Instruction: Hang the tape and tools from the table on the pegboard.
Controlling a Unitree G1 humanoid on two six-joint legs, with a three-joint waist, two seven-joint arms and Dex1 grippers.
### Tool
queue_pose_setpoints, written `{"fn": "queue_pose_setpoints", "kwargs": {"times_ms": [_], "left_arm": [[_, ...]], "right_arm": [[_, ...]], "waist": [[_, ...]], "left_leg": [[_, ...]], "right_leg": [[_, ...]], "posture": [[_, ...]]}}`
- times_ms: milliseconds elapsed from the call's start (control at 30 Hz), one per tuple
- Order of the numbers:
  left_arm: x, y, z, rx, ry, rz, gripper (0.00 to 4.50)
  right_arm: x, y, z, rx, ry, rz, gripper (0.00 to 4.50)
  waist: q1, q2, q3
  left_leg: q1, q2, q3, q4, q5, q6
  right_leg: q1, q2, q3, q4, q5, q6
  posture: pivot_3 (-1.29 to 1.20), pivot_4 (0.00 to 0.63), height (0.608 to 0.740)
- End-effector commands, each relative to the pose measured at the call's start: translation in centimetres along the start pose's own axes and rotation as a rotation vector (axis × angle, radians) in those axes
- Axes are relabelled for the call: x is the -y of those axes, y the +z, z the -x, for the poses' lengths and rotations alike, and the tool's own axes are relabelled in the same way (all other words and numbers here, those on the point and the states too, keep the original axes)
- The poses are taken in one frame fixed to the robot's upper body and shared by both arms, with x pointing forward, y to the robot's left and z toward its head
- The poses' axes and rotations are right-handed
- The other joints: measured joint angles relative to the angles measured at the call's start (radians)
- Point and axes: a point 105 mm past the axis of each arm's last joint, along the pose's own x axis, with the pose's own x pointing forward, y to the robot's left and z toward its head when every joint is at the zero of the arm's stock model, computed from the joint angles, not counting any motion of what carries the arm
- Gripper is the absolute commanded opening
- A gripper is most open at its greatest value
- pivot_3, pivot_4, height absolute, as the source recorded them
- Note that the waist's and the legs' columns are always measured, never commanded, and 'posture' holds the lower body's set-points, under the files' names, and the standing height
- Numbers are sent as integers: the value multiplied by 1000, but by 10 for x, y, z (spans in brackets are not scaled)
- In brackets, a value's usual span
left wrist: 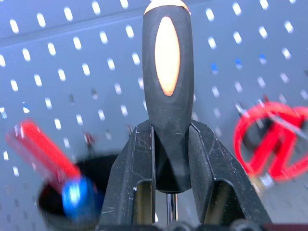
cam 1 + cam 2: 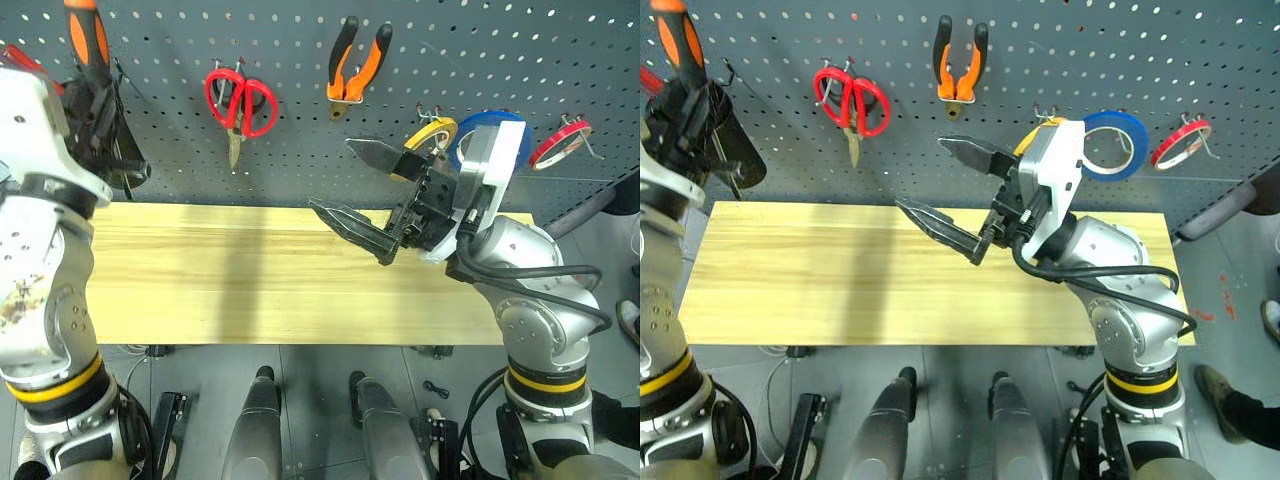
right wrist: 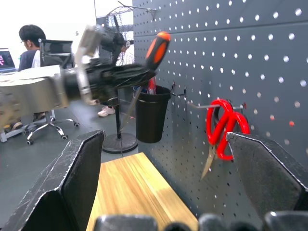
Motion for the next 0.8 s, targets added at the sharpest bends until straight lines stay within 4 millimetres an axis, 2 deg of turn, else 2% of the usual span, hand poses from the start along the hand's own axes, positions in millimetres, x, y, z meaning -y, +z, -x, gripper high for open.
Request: {"fn": "queue_pose_setpoints", "kwargs": {"times_ms": [33, 167, 333, 433, 533, 800], "left_arm": [[-17, 29, -12, 122, 77, -77, 476], [-28, 43, -27, 182, 115, -113, 476], [-40, 50, -40, 224, 173, -119, 476], [-39, 55, -48, 258, 186, -109, 476], [-35, 55, -51, 269, 188, -91, 476], [-30, 38, -49, 213, 154, -91, 476]], "right_arm": [[-2, 19, -4, 77, 8, 37, 4500], [0, 22, -8, 95, 1, 36, 4500], [5, 21, -11, 94, -13, 38, 4500], [8, 19, -10, 84, -23, 38, 4500], [9, 17, -8, 71, -29, 42, 4500], [11, 16, -7, 52, -36, 58, 4500]], "waist": [[-2, 0, 0], [-2, 0, 0], [-2, 0, 0], [-2, 0, 0], [-4, 0, 0], [-10, 0, 0]], "left_leg": [[0, 0, 0, 0, 0, 0], [0, 0, 0, 0, 0, 0], [0, 0, 0, 0, 1, 0], [0, 0, -1, 0, 5, 1], [0, 0, -1, 0, 8, 1], [1, 0, -1, 0, 12, 2]], "right_leg": [[0, 0, 0, 0, 0, 0], [0, 0, 0, 0, 0, 0], [0, 0, -1, 1, 1, -1], [0, 0, -3, 4, 2, -2], [0, 0, -3, 6, 4, -2], [0, 0, -3, 9, 6, -2]], "posture": [[139, 290, 740], [135, 293, 740], [137, 289, 740], [130, 300, 740], [130, 300, 740], [116, 301, 740]]}}
